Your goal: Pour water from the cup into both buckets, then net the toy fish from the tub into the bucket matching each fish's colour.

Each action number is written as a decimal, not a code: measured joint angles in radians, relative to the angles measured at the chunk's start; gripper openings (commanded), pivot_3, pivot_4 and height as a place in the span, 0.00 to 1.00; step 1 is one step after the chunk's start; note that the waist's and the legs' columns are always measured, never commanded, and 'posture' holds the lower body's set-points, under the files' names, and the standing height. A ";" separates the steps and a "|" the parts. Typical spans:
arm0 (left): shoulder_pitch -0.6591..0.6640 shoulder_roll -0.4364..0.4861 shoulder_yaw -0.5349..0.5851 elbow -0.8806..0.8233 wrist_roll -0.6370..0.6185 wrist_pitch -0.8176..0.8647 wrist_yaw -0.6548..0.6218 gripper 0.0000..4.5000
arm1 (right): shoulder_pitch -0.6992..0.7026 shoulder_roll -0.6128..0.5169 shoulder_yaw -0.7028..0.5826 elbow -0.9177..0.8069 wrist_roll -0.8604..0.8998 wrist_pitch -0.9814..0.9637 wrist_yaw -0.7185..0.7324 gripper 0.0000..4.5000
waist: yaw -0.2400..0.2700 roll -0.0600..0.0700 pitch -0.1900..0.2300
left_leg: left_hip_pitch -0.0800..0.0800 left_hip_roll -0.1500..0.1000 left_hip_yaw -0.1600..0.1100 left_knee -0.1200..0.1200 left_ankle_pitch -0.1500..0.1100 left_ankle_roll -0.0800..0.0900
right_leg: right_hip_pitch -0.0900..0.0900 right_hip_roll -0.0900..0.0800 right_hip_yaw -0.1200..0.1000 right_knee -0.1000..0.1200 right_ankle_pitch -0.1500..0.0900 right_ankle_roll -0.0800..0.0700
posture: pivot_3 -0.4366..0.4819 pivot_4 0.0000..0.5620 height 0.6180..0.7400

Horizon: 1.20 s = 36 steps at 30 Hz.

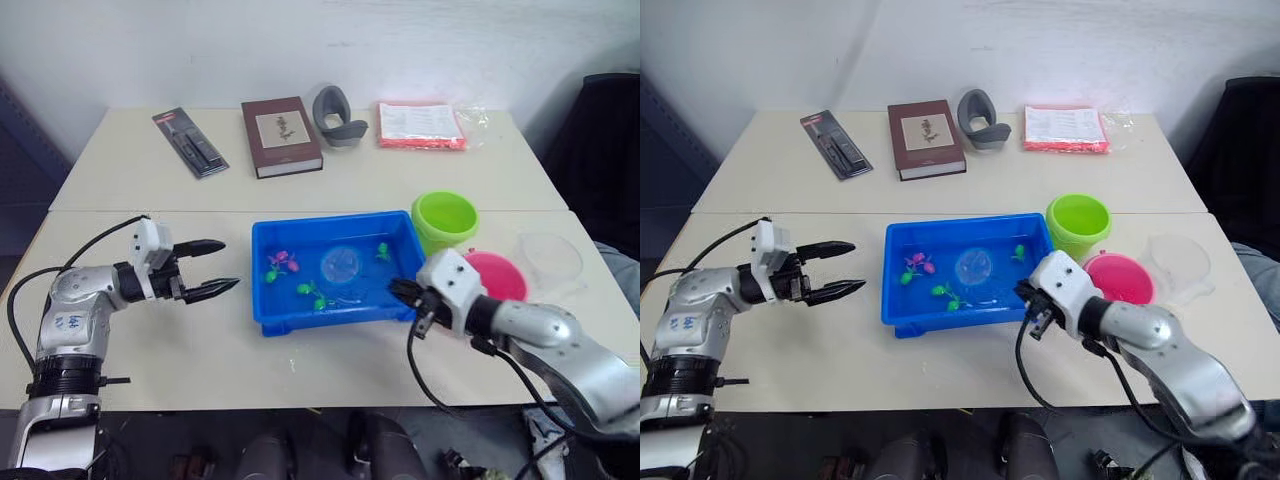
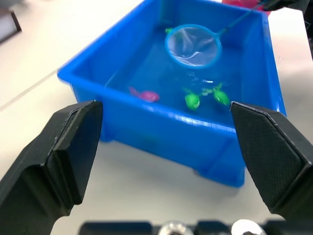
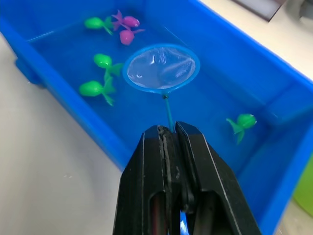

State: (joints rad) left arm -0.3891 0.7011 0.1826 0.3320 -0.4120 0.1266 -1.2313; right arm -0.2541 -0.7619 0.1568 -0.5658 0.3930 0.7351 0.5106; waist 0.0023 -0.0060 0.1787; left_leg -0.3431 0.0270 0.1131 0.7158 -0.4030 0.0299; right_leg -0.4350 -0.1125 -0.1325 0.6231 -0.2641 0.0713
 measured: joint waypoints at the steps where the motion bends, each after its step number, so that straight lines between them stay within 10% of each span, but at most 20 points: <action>1: 0.012 0.001 0.003 -0.018 -0.002 0.003 0.001 0.99 | -0.025 0.008 0.017 0.023 -0.011 0.005 0.006 0.00 | -0.001 0.000 0.000 | -0.001 0.000 0.000 0.000 0.000 0.000 | 0.000 0.000 -0.001 0.000 0.000 0.000 | 0.48 0.27 1.00; 17: 0.086 0.014 0.031 -0.094 -0.019 0.012 0.018 0.99 | -0.276 0.176 0.226 0.299 -0.206 -0.066 0.133 0.00 | -0.006 0.000 0.000 | -0.009 0.000 0.000 0.003 0.000 -0.001 | -0.009 0.005 -0.004 0.003 0.000 0.000 | 0.48 0.27 1.00; 36: 0.085 -0.002 0.031 -0.088 -0.019 -0.003 0.018 0.99 | -0.187 0.158 0.085 0.179 -0.137 0.051 0.184 0.00 | -0.006 0.000 0.000 | -0.009 0.000 0.000 0.003 0.000 -0.001 | -0.009 0.007 -0.004 0.002 0.000 0.001 | 0.48 0.27 1.00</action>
State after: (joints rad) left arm -0.3044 0.6990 0.2137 0.2440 -0.4308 0.1238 -1.2138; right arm -0.4408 -0.6035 0.2421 -0.3865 0.2558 0.7857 0.6950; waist -0.0039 -0.0057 0.1788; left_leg -0.3525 0.0274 0.1133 0.7183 -0.4026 0.0291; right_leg -0.4443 -0.1060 -0.1361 0.6255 -0.2638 0.0719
